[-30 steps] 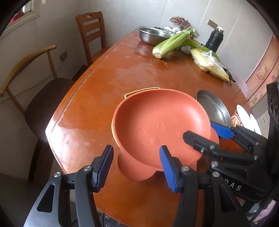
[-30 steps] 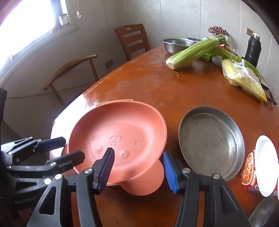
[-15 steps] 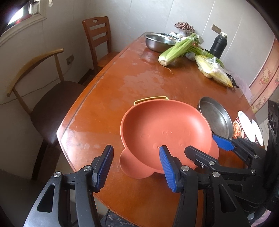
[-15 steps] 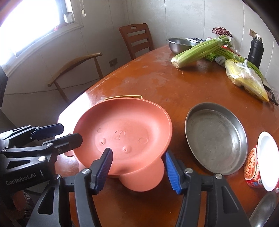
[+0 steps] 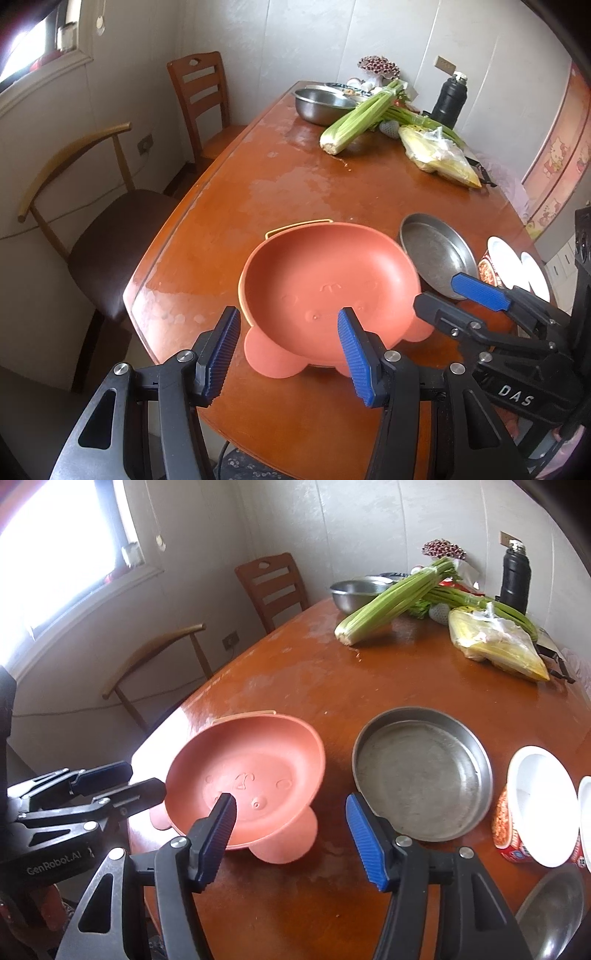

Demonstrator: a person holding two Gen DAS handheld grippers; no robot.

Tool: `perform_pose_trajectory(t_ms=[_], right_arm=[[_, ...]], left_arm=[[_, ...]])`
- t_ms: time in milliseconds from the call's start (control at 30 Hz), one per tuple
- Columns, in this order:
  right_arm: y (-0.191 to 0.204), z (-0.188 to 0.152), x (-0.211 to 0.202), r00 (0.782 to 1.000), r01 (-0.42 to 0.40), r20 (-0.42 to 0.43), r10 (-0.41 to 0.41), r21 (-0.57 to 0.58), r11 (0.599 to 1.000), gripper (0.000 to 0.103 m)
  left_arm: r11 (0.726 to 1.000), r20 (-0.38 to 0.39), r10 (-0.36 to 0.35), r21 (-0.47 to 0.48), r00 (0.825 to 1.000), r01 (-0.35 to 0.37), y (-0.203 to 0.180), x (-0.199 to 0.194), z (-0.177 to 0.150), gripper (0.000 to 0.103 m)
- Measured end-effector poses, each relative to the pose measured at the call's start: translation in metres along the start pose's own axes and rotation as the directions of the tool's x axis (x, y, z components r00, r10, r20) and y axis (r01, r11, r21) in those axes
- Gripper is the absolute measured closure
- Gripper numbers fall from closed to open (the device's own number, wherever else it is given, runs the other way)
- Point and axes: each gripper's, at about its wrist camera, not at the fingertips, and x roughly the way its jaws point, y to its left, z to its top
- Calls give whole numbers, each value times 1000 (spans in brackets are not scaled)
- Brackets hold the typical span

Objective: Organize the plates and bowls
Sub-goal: 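Lower the orange bowl onto the yellow plate and open the left tool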

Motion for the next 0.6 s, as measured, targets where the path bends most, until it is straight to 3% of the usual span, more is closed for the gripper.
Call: perform_pose_trajectory(t_ms=[600], right_arm=[[-37,-11,-76,990,32,134,-45,95,995,36]], left_arm=[[993,72,-34,118,997,25,-55,-33,7,45]])
